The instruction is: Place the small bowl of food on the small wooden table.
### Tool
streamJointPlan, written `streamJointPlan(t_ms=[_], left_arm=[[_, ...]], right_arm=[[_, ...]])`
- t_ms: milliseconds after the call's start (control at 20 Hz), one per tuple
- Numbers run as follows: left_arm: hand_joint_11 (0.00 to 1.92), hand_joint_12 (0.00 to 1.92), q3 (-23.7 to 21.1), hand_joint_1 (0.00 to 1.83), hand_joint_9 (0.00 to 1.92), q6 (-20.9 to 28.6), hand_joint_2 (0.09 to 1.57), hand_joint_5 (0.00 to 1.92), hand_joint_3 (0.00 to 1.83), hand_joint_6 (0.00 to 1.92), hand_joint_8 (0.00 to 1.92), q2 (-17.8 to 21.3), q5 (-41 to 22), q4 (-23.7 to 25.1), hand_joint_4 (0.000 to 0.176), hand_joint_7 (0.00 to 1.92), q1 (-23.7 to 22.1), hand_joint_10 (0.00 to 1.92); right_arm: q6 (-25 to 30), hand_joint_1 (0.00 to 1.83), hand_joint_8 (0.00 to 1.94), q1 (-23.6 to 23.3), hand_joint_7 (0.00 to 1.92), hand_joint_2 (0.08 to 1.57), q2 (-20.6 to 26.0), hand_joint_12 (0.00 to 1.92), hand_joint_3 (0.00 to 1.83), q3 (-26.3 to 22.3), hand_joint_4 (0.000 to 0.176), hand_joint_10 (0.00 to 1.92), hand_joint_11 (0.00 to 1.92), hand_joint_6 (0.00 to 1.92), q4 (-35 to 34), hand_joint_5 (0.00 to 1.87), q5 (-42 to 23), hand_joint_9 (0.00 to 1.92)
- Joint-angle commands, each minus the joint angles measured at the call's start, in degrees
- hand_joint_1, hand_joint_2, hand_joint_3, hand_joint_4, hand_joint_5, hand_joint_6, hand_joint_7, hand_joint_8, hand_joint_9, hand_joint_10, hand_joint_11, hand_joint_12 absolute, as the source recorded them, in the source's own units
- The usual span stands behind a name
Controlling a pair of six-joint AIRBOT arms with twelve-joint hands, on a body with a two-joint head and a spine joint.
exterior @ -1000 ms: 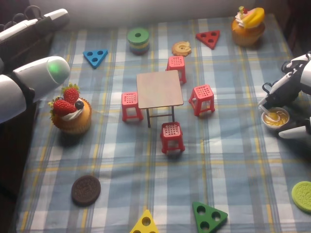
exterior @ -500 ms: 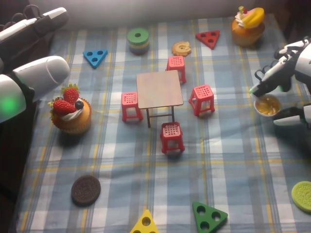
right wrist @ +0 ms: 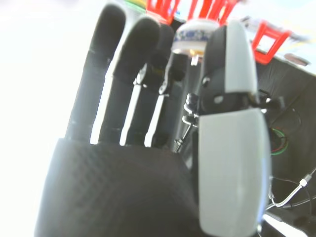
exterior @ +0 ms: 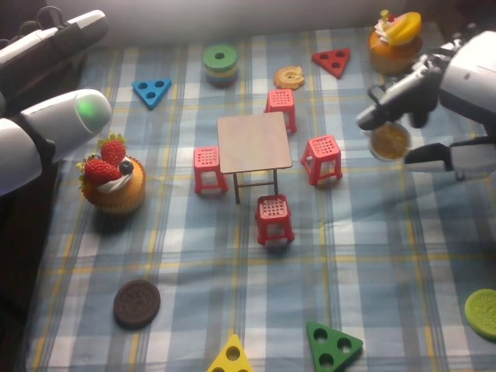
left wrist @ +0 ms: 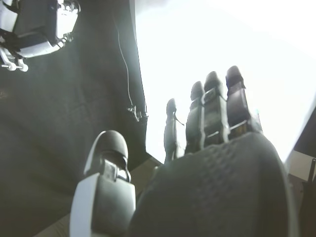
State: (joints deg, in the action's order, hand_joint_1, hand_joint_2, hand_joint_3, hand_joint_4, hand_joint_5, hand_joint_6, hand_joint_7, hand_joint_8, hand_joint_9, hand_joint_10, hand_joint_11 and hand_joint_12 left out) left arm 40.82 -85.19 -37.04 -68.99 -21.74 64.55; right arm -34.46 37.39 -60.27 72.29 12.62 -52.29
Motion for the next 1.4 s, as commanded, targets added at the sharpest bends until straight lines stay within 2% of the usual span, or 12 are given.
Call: streamJointPlan(t_ms=[0, 200, 300, 400, 500, 600, 650, 700, 850, 1000, 1250, 1350], left_arm=[[0.01, 0.12, 0.45, 0.18, 0.16, 0.6, 1.19, 0.22, 0.0, 0.0, 0.01, -0.32, -7.27, 0.48, 0.176, 0.17, -0.73, 0.01], [0.0, 0.14, 0.65, 0.2, 0.16, 0.6, 1.18, 0.23, 0.0, 0.0, 0.0, -0.57, -7.08, 0.48, 0.176, 0.18, -0.73, 0.0], [0.02, 0.16, 0.69, 0.18, 0.17, 0.6, 1.18, 0.24, 0.0, 0.0, 0.0, -0.6, -7.02, 0.48, 0.176, 0.18, -0.74, 0.0], [0.01, 0.16, 0.74, 0.16, 0.17, 0.6, 1.18, 0.22, 0.0, 0.0, 0.0, -0.6, -6.96, 0.48, 0.176, 0.17, -0.74, 0.0], [0.0, 0.16, 0.84, 0.18, 0.15, 0.6, 1.18, 0.22, 0.0, 0.0, 0.0, -0.66, -6.78, 0.48, 0.176, 0.16, -0.75, 0.0], [0.0, 0.17, 0.92, 0.17, 0.16, 0.6, 1.17, 0.22, 0.0, 0.0, 0.0, -0.76, -6.63, 0.48, 0.176, 0.16, -0.79, 0.0], [0.0, 0.17, 0.97, 0.15, 0.15, 0.6, 1.18, 0.21, 0.0, 0.0, 0.0, -0.82, -6.54, 0.48, 0.176, 0.14, -0.84, 0.0], [0.0, 0.17, 0.97, 0.15, 0.15, 0.6, 1.18, 0.21, 0.0, 0.0, 0.0, -0.83, -6.54, 0.48, 0.176, 0.14, -0.84, 0.0], [0.0, 0.05, 1.05, 0.18, 0.15, 0.6, 1.18, 0.2, 0.0, 0.0, 0.0, -0.86, -6.34, 0.48, 0.176, 0.12, -0.92, 0.0], [0.02, 0.06, 1.14, 0.19, 0.17, 0.61, 1.19, 0.21, 0.0, 0.01, 0.0, -0.94, -6.13, 0.48, 0.176, 0.13, -1.05, 0.01], [0.03, 0.08, 1.45, 0.14, 0.21, 0.61, 1.18, 0.2, 0.0, 0.0, 0.01, -1.31, -5.52, 0.48, 0.176, 0.18, -1.51, 0.01], [0.02, 0.09, 1.48, 0.16, 0.24, 0.61, 1.19, 0.22, 0.0, 0.01, 0.0, -1.32, -5.43, 0.48, 0.176, 0.19, -1.54, 0.01]], right_arm=[[0.13, 1.26, 1.2, -1.26, 1.0, 1.13, 0.01, 1.64, 0.0, 0.27, 0.0, 1.18, 0.75, 0.76, -1.24, 0.95, -7.1, 0.94], [0.13, 1.27, 0.89, -3.77, 1.15, 1.05, -1.07, 1.47, 0.0, 0.54, 0.0, 0.94, 0.82, 0.53, 0.36, 1.14, -7.12, 1.05], [0.13, 1.28, 0.97, -4.56, 1.13, 1.04, -1.33, 1.74, 0.0, 0.64, 0.0, 1.14, 0.3, 0.34, 0.68, 1.23, -7.19, 0.85], [0.14, 1.28, 0.79, -5.75, 1.21, 1.03, -2.15, 1.38, 0.0, 0.9, 0.0, 0.82, 0.74, 0.41, 1.03, 1.21, -7.33, 1.05], [0.31, 1.25, 0.76, -6.55, 1.15, 1.04, -2.9, 1.27, 0.0, 1.04, 0.027, 0.52, 0.72, 0.55, 1.19, 1.21, -7.67, 1.06], [0.46, 1.27, 0.62, -7.28, 1.12, 1.03, -3.92, 1.39, 0.0, 1.14, 0.0, 0.15, 0.12, 0.6, 1.66, 1.27, -7.9, 0.86], [0.59, 1.26, 0.74, -7.52, 1.16, 1.02, -4.33, 1.47, 0.0, 1.18, 0.0, 0.29, 0.43, 0.42, 2.0, 1.28, -7.92, 1.08], [0.6, 1.26, 0.74, -7.54, 1.16, 1.02, -4.35, 1.47, 0.0, 1.18, 0.0, 0.29, 0.43, 0.42, 2.02, 1.28, -7.92, 1.08], [1.45, 1.27, 1.24, -8.14, 0.94, 1.08, -5.7, 1.7, 0.0, 1.56, 0.0, 1.12, 0.37, 0.06, 3.25, 1.38, -7.89, 0.72], [2.1, 1.27, 1.31, -9.02, 0.92, 1.09, -6.84, 1.81, 0.0, 1.93, 0.0, 1.36, 0.41, 0.02, 4.27, 1.36, -7.86, 0.72], [2.23, 1.26, 0.77, -10.62, 1.14, 1.01, -8.82, 1.56, 0.0, 2.45, 0.009, 0.71, 0.35, 0.08, 5.58, 1.44, -7.56, 0.93], [2.3, 1.27, 0.85, -11.1, 1.15, 1.02, -9.5, 1.6, 0.0, 2.74, 0.0, 0.88, 0.61, 0.06, 6.04, 1.41, -7.04, 1.01]])
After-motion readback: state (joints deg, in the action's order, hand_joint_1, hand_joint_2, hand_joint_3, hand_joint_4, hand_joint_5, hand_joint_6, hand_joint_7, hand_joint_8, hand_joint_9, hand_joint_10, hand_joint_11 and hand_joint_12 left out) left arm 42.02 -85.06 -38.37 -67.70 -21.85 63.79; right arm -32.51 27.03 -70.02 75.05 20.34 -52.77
